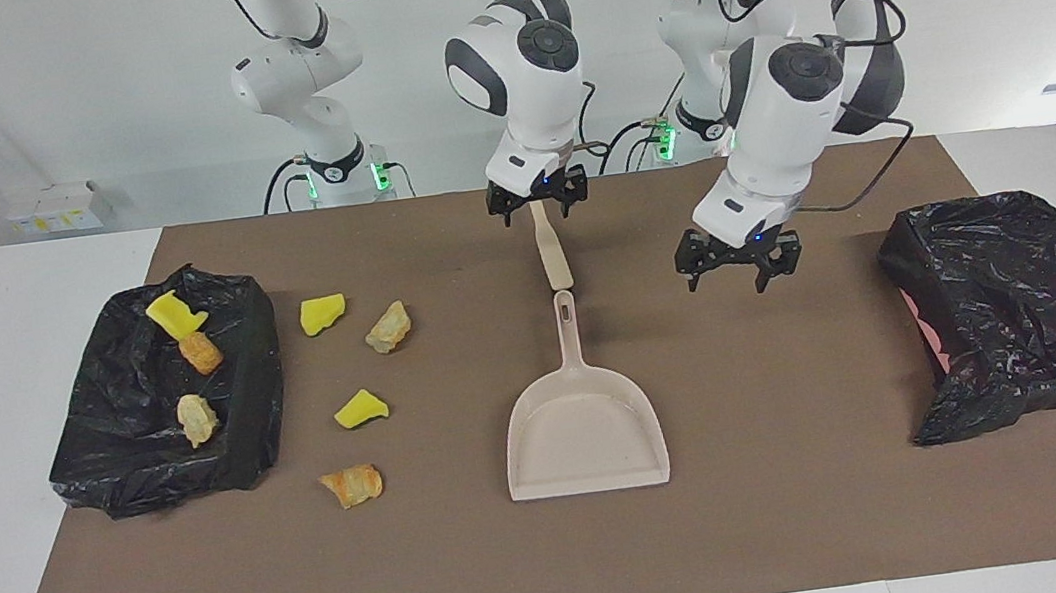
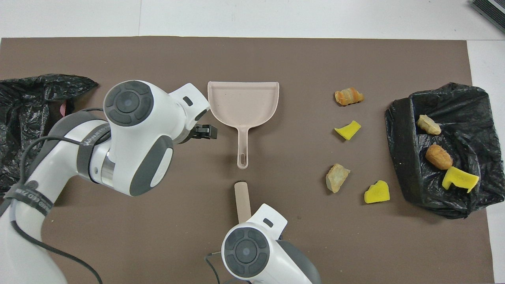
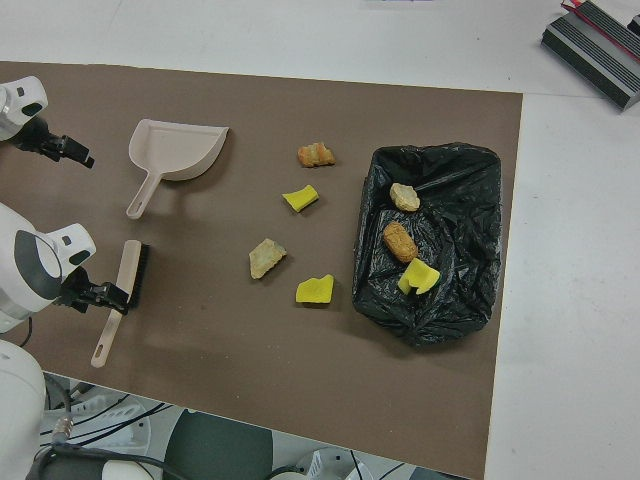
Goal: Sweep and dump trash in bin
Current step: 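Grasp the dustpan handle with the left gripper while the right gripper grasps the brush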
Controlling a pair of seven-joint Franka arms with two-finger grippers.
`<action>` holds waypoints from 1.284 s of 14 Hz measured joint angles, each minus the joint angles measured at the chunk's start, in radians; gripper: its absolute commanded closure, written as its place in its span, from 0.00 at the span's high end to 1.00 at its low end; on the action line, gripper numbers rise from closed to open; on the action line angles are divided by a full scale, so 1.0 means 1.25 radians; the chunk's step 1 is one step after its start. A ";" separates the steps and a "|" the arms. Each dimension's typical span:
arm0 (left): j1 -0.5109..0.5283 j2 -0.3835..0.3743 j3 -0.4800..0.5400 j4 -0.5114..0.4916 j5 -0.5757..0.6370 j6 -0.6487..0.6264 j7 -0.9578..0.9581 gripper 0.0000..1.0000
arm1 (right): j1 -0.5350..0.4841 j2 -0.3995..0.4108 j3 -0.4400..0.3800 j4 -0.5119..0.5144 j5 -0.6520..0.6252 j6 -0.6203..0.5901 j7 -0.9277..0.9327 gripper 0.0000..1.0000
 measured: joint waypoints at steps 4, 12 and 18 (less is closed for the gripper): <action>-0.065 0.041 0.000 0.021 0.000 0.029 -0.071 1.00 | 0.032 0.000 0.000 -0.054 0.025 0.016 0.015 0.85; -0.121 0.125 0.000 0.075 0.000 0.045 -0.148 0.94 | 0.033 0.000 0.000 -0.069 0.122 0.049 0.015 0.49; -0.135 0.165 0.004 0.113 0.000 0.045 -0.170 0.64 | 0.033 0.000 0.000 -0.073 0.137 0.049 0.015 0.00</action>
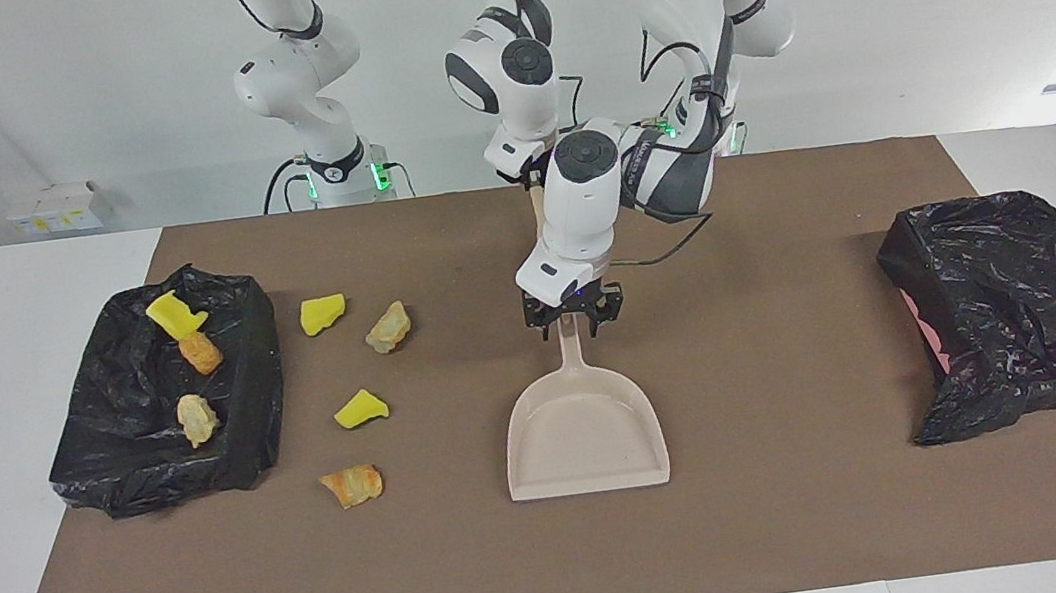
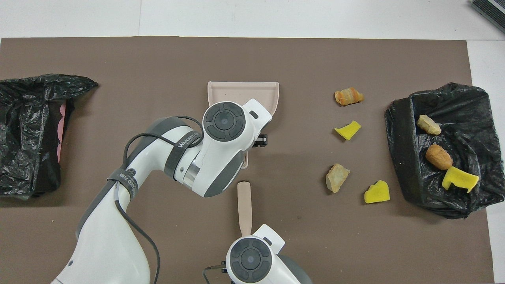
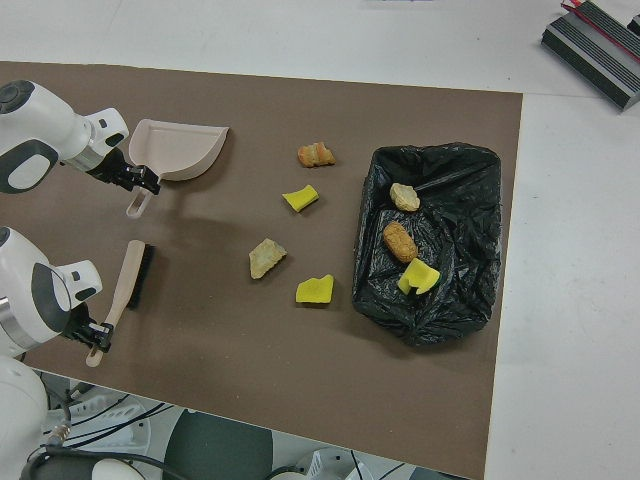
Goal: Sweep and dump trash in bin
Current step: 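Grasp the dustpan handle with the left gripper while the right gripper grasps the brush, then lift the dustpan with the left gripper while the right gripper moves the brush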
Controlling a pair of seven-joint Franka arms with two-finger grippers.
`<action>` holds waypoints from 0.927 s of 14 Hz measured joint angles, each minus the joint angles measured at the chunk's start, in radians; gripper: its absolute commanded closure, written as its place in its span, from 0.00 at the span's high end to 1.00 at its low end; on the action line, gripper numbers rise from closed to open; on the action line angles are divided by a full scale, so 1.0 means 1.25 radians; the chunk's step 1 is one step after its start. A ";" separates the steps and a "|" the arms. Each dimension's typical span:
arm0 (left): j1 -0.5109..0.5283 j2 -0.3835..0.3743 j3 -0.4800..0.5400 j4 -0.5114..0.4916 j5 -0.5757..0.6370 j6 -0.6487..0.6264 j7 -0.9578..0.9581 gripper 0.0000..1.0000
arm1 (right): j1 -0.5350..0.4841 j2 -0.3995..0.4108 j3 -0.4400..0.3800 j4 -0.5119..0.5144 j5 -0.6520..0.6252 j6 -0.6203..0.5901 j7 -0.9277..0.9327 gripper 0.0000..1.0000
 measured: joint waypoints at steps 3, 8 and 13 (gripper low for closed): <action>0.000 0.006 0.000 0.000 -0.003 -0.005 -0.019 0.37 | 0.000 0.000 0.000 -0.001 0.001 0.000 0.001 0.00; 0.000 0.007 0.001 -0.001 -0.003 -0.010 -0.020 0.00 | -0.011 -0.037 -0.010 0.002 0.002 -0.062 0.064 0.00; 0.031 0.000 0.016 0.003 -0.003 -0.016 0.058 0.00 | -0.130 -0.168 -0.015 0.002 -0.004 -0.222 0.080 0.00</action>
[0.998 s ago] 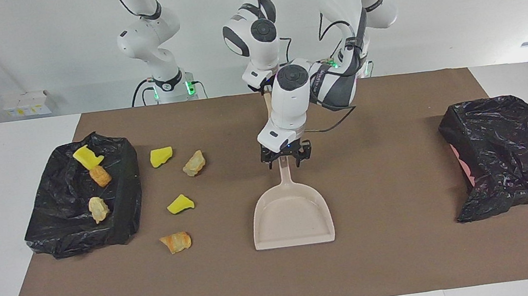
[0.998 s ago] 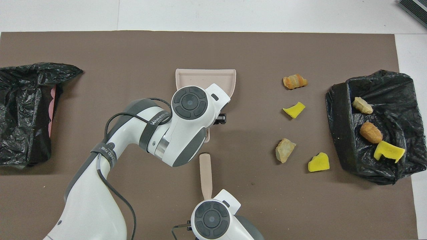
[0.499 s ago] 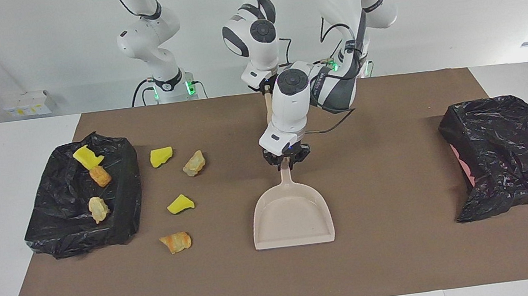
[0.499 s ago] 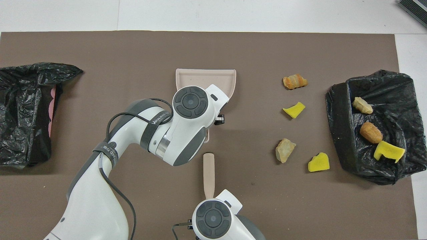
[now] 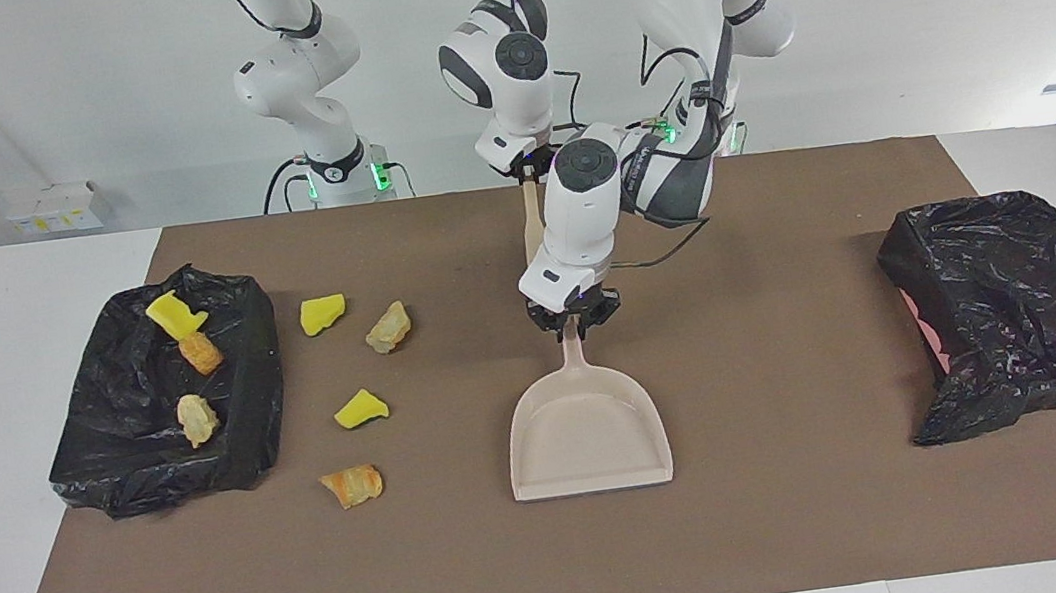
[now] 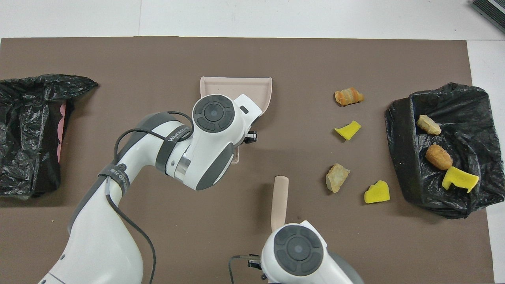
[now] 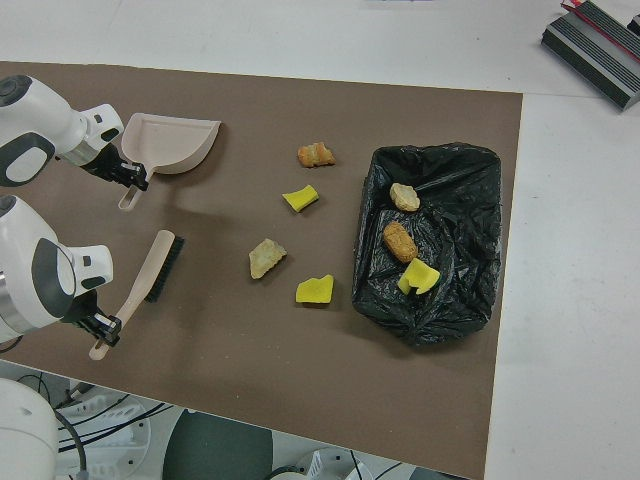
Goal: Sweep and dump trash in bin
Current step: 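Lift the dustpan with the left gripper while the right gripper moves the brush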
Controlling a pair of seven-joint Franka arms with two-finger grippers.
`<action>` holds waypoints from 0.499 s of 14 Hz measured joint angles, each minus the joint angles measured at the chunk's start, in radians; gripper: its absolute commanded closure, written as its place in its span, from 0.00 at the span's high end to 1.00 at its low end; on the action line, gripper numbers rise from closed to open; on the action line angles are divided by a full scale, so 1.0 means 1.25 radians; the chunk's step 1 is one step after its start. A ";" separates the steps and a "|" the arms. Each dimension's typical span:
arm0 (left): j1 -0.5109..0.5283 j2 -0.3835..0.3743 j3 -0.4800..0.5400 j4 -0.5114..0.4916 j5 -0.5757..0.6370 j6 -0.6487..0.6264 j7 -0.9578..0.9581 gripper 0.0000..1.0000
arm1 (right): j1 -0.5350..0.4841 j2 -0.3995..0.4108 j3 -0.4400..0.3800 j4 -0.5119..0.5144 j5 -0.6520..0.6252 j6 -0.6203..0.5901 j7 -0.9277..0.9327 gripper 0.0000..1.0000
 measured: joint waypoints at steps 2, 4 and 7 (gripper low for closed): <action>0.044 -0.013 0.003 0.003 0.000 -0.003 0.107 0.00 | -0.040 -0.034 -0.003 -0.005 -0.021 -0.041 0.026 0.00; 0.090 -0.028 0.004 0.003 0.000 -0.014 0.251 0.00 | -0.053 -0.037 -0.002 -0.014 -0.045 -0.043 0.093 0.00; 0.139 -0.041 0.005 0.003 0.000 -0.059 0.468 0.00 | -0.098 -0.037 -0.001 -0.029 -0.072 -0.076 0.153 0.00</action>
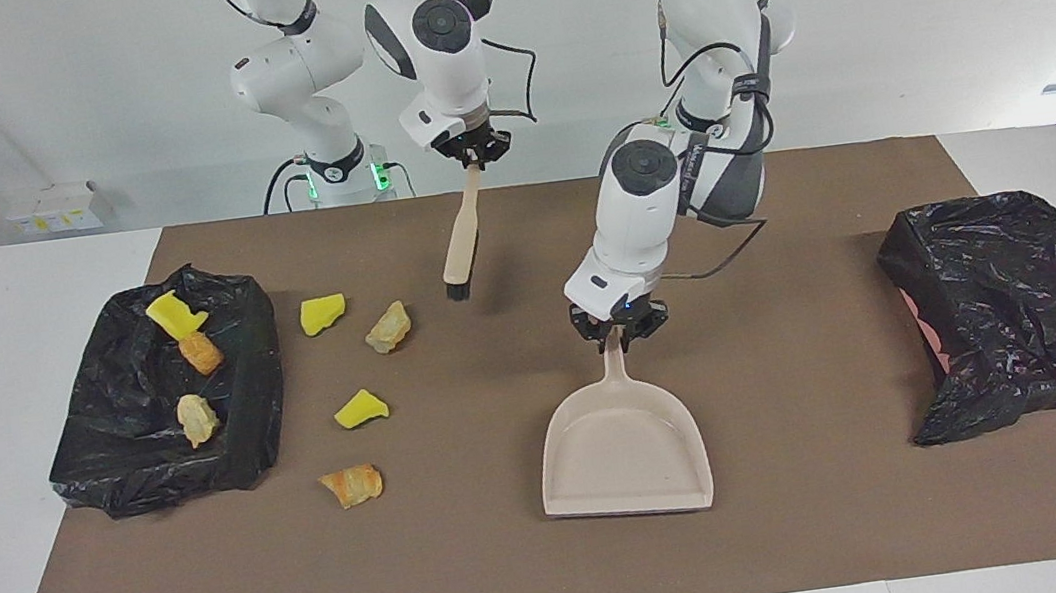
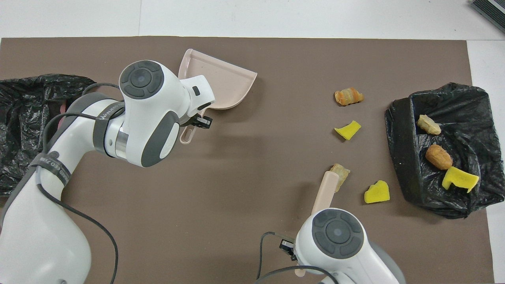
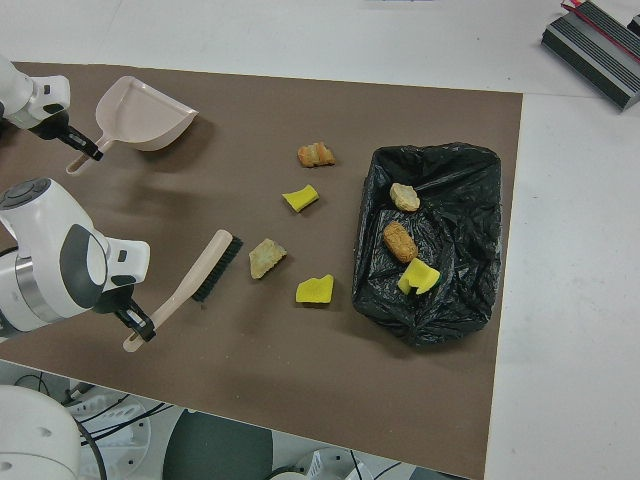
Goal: Sweep and dump trash in bin
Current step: 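Lift the dustpan with the left gripper while the right gripper moves the brush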
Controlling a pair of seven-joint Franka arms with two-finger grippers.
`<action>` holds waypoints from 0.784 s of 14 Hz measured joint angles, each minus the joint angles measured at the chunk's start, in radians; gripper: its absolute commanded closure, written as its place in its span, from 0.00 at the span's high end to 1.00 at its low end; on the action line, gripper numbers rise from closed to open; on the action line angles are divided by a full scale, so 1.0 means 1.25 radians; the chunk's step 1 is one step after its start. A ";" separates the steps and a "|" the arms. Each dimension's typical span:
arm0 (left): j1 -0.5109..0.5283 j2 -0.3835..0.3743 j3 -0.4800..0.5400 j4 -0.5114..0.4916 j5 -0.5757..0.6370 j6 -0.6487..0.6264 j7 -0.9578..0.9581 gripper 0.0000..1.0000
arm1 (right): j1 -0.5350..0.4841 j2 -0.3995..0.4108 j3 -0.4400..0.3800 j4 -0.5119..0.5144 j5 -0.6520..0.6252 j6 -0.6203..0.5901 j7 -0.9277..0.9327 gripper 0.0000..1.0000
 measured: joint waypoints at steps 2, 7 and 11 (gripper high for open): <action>0.029 -0.004 0.000 0.000 0.000 -0.030 0.172 0.00 | -0.050 -0.002 -0.001 -0.018 -0.034 -0.039 0.001 0.00; 0.105 -0.049 0.001 -0.038 0.000 -0.080 0.588 0.00 | -0.142 -0.046 -0.001 -0.108 -0.052 -0.062 0.001 0.00; 0.119 -0.092 -0.004 -0.100 0.000 -0.088 0.814 0.00 | -0.172 -0.123 0.000 -0.200 -0.078 -0.064 0.001 0.00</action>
